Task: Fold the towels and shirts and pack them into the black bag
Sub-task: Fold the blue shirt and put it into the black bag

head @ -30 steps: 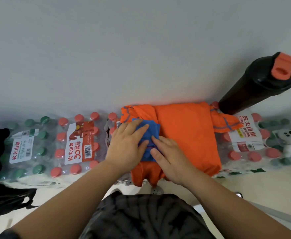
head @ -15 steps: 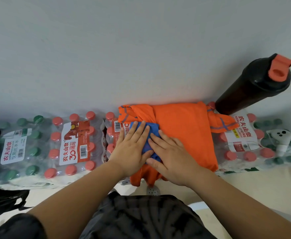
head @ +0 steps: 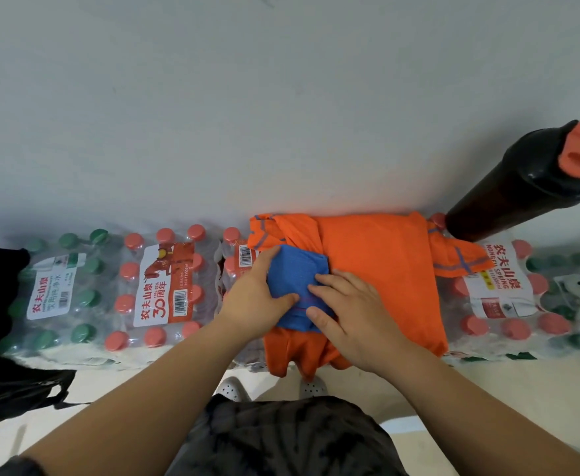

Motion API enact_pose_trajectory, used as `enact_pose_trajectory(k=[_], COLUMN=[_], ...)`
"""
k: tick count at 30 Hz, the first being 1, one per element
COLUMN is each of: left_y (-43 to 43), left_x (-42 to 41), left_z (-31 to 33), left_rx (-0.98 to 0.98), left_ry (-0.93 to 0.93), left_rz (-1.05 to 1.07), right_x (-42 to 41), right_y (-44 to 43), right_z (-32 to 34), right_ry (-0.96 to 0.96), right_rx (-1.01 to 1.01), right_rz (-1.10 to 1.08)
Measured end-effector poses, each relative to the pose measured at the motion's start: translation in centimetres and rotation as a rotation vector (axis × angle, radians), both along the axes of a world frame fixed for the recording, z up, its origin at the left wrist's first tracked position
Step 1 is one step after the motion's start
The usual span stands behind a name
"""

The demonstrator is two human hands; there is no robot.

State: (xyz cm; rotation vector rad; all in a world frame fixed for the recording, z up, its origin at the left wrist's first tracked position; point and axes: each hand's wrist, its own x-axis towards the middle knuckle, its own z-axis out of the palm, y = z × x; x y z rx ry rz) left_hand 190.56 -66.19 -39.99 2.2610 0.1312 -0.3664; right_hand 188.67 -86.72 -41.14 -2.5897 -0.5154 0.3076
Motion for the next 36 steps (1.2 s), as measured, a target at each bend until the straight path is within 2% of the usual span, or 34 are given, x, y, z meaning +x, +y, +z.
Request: enact_pose_trajectory(k=[6, 10, 15, 19, 24, 28, 32, 36], left_y=[0.1, 2.0, 4.8, 7.9, 14.9, 22.9, 31.3, 38.2], left_x=[-0.3, -0.6, -0.7, -1.1, -3.1, -6.1, -10.0, -13.7], left_z=[1.7, 3.2, 4.8, 5.7, 7.2, 8.4, 9.1, 9.1], left_rx=[-0.253, -0.357, -0.441, -0.620, -0.831, -0.894, -0.905, -0.817], left_ry=[-0.023, -0.007, -0.059, -0.076, -0.083, -0.105, -0.078, -0.084], left_rz=[-0.079, -0.007, 0.034, 0.095, 0.090, 0.089, 0.134, 0.173], right_x=[0.5, 1.1, 1.9, 1.6, 0.0, -2.5, -5.2, -7.0], right_y=[0.7, 2.1, 5.3, 8.8, 16.6, 25.0, 33.7, 40.9], right_z=[0.4, 1.9, 2.8, 3.9, 6.6, 7.9, 9.2, 9.9], right_ry=[-0.115, -0.152, -0.091, -0.031, 0.070, 0.166, 0.100, 0.100], right_rx=[0.219, 0.367, 0.368, 0.377, 0.629, 0.820, 0.779, 0.651], right_rz=[-0.093, -0.124, -0.149, -0.179, -0.207, -0.214, -0.207, -0.083])
